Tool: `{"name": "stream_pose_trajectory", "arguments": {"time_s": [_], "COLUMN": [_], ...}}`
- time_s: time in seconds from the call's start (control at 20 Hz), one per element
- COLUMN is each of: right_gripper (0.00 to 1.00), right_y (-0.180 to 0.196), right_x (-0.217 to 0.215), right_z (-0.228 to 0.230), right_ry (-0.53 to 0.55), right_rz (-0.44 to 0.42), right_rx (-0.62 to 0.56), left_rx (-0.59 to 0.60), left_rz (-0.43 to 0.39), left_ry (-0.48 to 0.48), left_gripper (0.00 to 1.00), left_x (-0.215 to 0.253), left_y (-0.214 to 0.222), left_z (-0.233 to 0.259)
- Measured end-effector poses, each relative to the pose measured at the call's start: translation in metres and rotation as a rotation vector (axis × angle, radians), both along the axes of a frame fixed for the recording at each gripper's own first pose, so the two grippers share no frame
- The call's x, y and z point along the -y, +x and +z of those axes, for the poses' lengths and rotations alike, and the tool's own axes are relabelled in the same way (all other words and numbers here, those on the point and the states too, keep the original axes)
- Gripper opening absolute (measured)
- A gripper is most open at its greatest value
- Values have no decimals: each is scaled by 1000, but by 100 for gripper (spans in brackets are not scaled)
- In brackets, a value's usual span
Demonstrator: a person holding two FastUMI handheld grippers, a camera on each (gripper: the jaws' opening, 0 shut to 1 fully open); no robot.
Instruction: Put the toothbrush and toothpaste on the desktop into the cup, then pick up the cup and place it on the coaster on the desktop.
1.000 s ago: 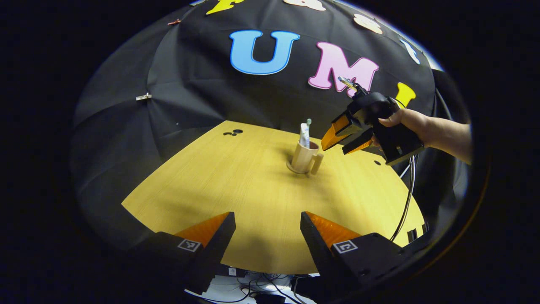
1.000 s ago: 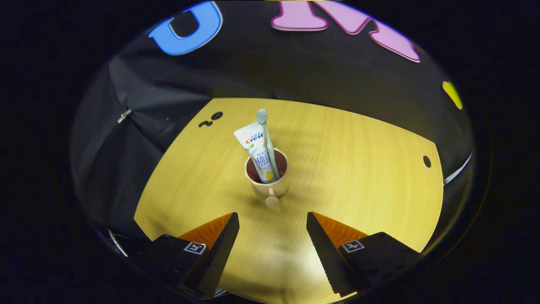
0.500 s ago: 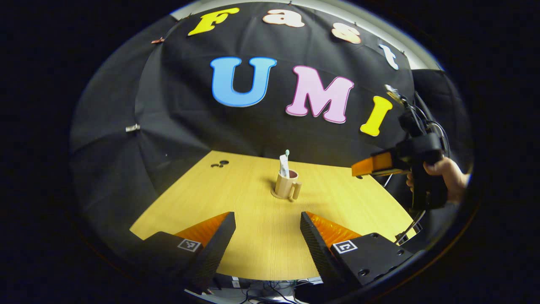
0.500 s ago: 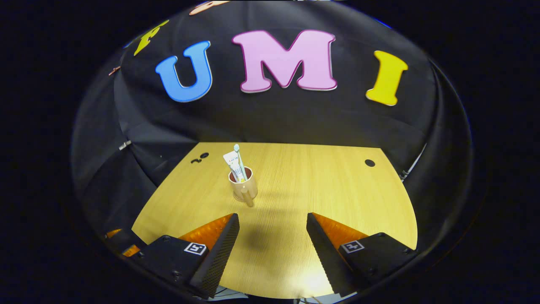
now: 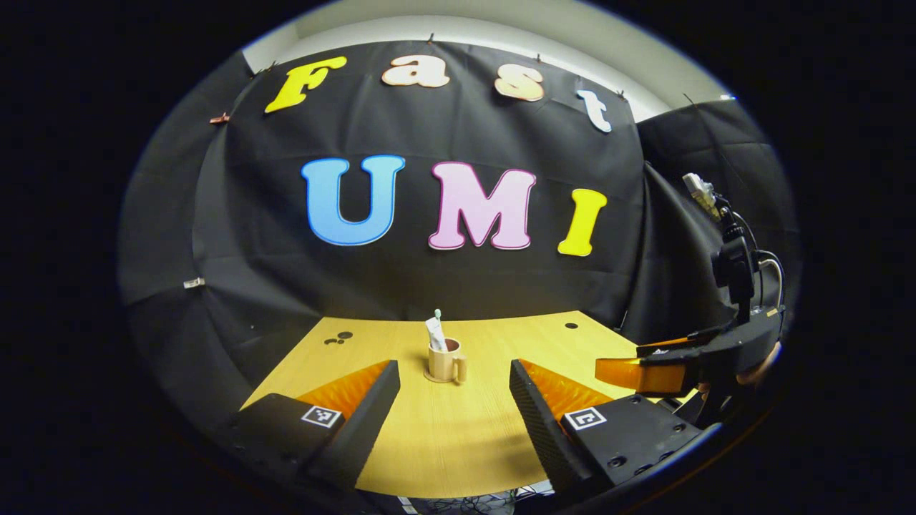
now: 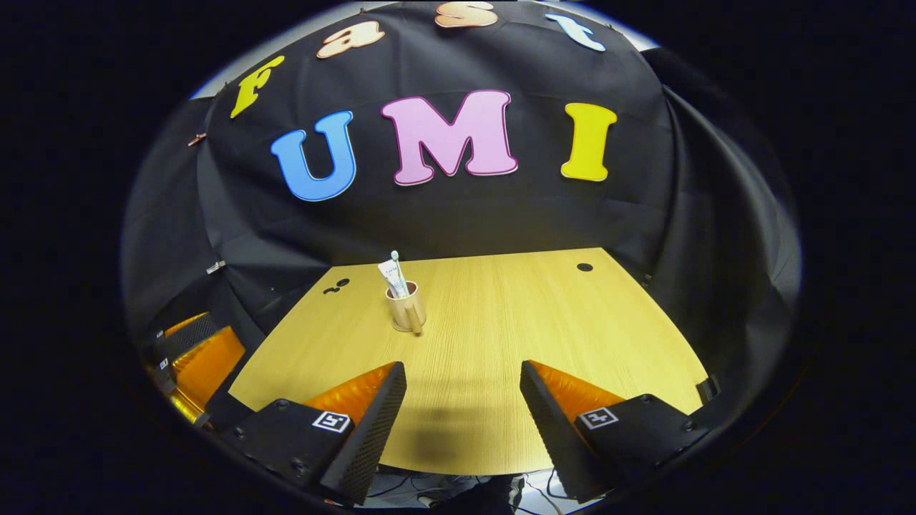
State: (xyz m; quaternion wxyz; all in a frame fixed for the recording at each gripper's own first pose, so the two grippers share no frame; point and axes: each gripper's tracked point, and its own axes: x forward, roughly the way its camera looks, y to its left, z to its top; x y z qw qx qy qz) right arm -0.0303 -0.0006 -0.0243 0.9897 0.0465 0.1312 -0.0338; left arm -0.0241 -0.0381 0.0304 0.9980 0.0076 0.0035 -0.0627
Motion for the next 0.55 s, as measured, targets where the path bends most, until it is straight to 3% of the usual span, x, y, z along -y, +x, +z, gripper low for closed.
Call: {"name": "stream_pose_trajectory", "arguments": {"time_s": [0.25,0.35,0.55], "right_gripper": [98,99,99], "right_y": [-22,-23,-26], "right_x": [5,-4,-5], "right_z": [-16,-24,-29], "right_ry": [-93,-64,-69], "right_rz": [-21,-14,-2], "right_rx": [-3,-25,-31], "left_rx": [2,-12,-29], "left_rz": [-5,-55,-46], "left_ry": [-67,-111,-141], "left_gripper": [98,98,98], "left_x": [8,19,13], "left_y": [-14,-22,-26], "left_z": [3,-2,-10]}}
